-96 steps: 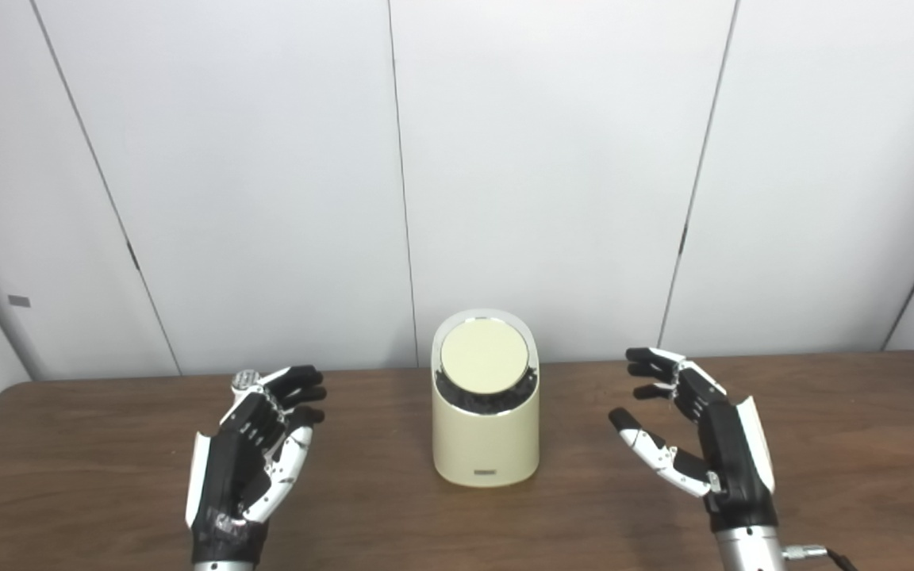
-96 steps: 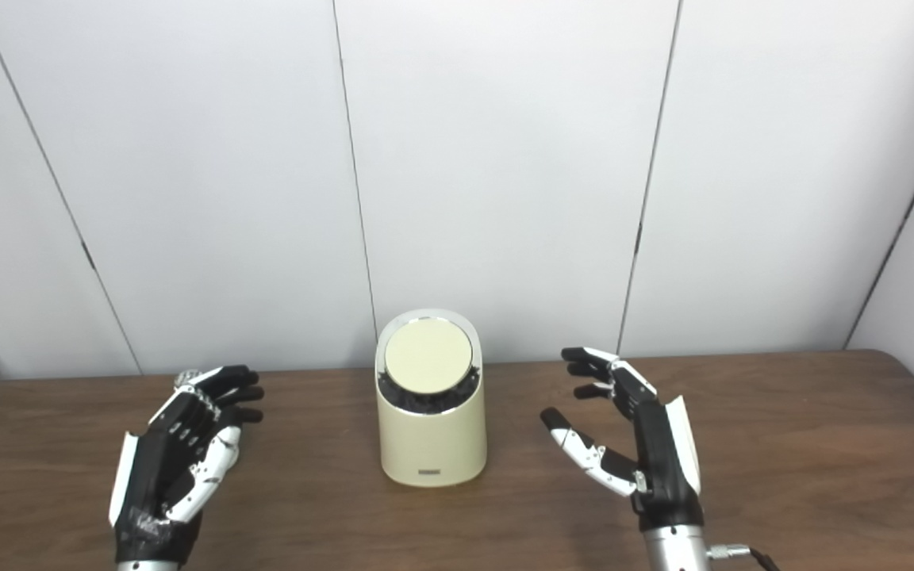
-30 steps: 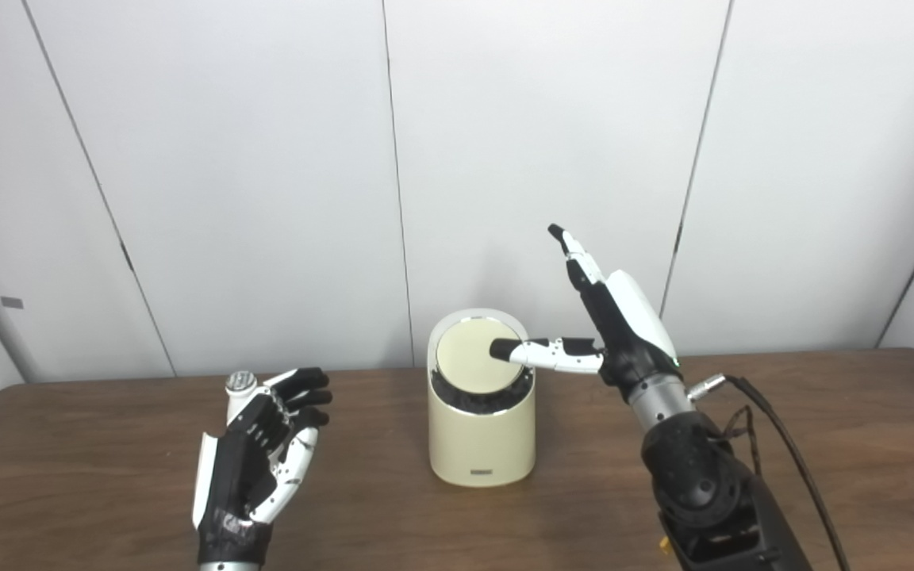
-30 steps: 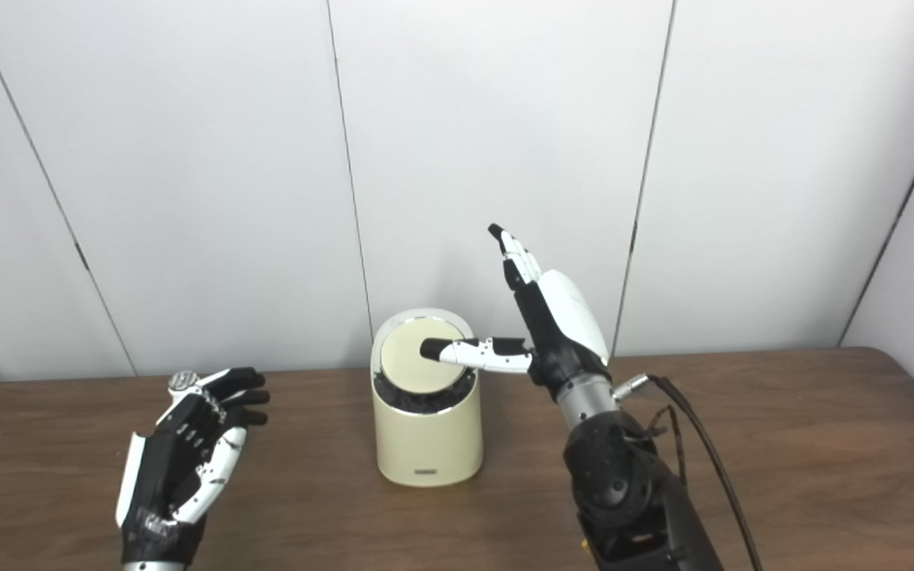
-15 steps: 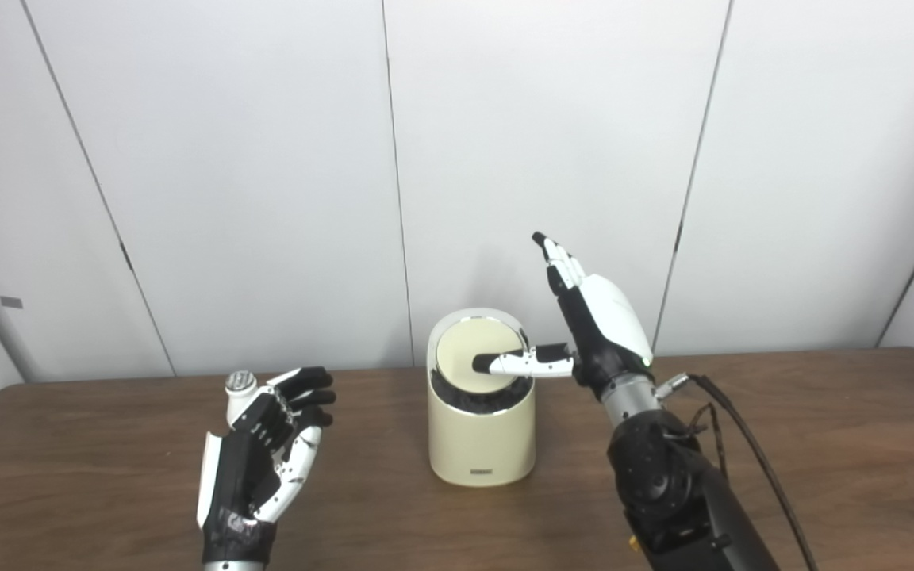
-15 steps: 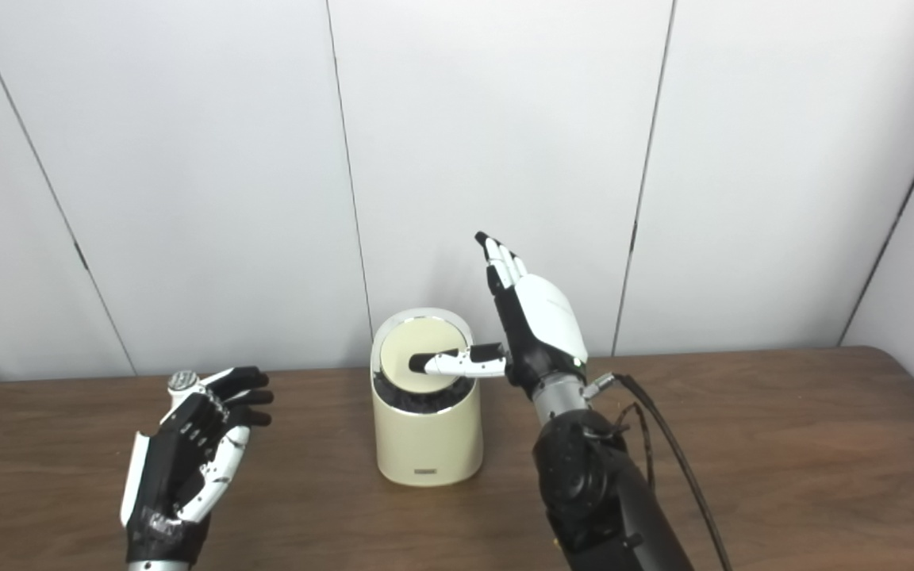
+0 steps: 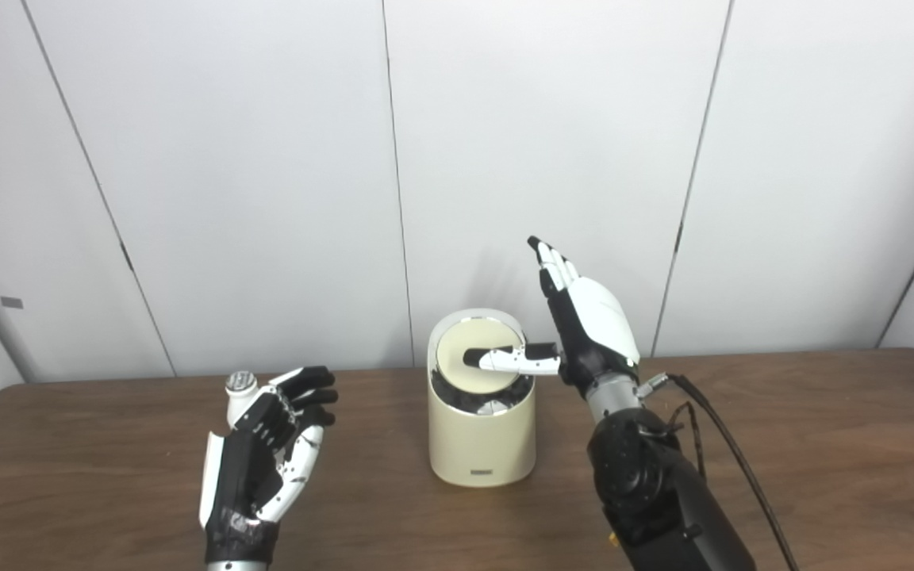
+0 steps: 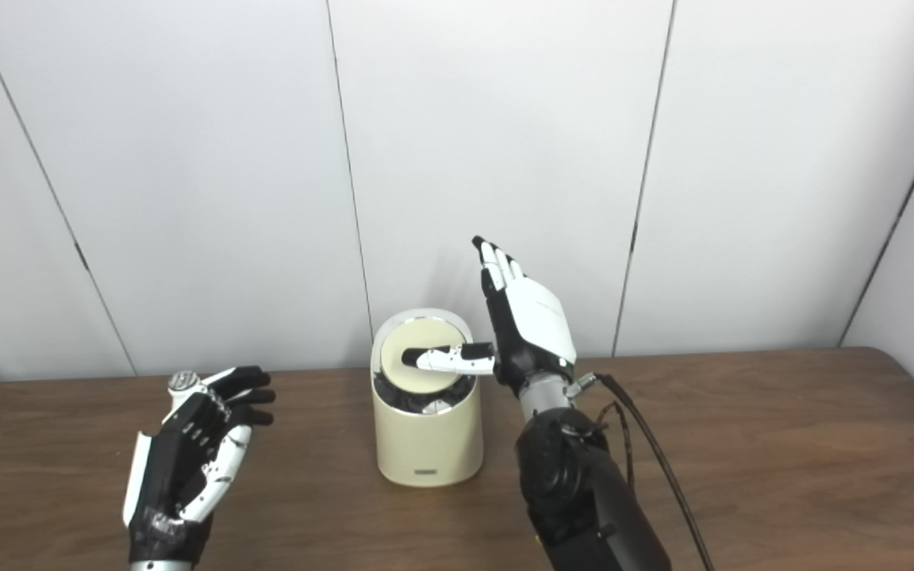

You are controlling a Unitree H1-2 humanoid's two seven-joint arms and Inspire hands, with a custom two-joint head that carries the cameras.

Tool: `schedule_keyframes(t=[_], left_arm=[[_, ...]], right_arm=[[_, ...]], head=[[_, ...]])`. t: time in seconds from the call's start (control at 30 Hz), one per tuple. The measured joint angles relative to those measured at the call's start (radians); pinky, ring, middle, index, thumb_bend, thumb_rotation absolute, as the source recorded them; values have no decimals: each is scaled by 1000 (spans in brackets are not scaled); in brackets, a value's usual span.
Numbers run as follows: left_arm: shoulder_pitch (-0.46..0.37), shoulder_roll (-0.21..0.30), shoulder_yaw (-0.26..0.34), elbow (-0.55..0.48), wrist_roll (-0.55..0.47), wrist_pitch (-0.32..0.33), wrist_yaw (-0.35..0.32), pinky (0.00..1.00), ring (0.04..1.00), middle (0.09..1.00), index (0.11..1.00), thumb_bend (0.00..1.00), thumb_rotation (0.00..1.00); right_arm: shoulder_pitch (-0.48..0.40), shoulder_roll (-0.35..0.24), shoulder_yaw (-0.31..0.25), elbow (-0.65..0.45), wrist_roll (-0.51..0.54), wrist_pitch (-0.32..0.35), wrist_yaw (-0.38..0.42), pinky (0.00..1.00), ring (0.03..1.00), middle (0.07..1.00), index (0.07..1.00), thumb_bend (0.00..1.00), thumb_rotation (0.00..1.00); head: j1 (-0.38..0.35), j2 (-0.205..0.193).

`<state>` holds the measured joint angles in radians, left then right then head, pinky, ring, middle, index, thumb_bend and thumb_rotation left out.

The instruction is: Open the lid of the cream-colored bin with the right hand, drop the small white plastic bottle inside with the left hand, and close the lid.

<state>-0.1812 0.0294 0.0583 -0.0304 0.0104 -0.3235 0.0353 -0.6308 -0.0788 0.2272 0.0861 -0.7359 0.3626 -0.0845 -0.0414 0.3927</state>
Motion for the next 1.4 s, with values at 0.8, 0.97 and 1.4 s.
schedule_keyframes(t=[0.8, 0.97, 1.4], left_arm=[[1, -3, -3, -17, -3, 5, 0, 587, 677, 716, 705, 275, 313], [0, -3, -3, -17, -7, 5, -1, 584, 676, 715, 703, 280, 311], [1, -3, -4, -17, -4, 5, -1, 576, 671, 713, 703, 277, 319]], right_arm=[[-43, -9, 65, 31, -80, 41, -17, 974, 1000, 1000, 1000, 970, 76], [-44, -20, 85, 17, -110, 56, 13, 986, 1000, 1000, 1000, 947, 96], [65, -30, -19, 13, 169, -92, 51, 975, 1000, 1000, 1000, 793, 840]], head=[[2, 15], [3, 17], [2, 21]])
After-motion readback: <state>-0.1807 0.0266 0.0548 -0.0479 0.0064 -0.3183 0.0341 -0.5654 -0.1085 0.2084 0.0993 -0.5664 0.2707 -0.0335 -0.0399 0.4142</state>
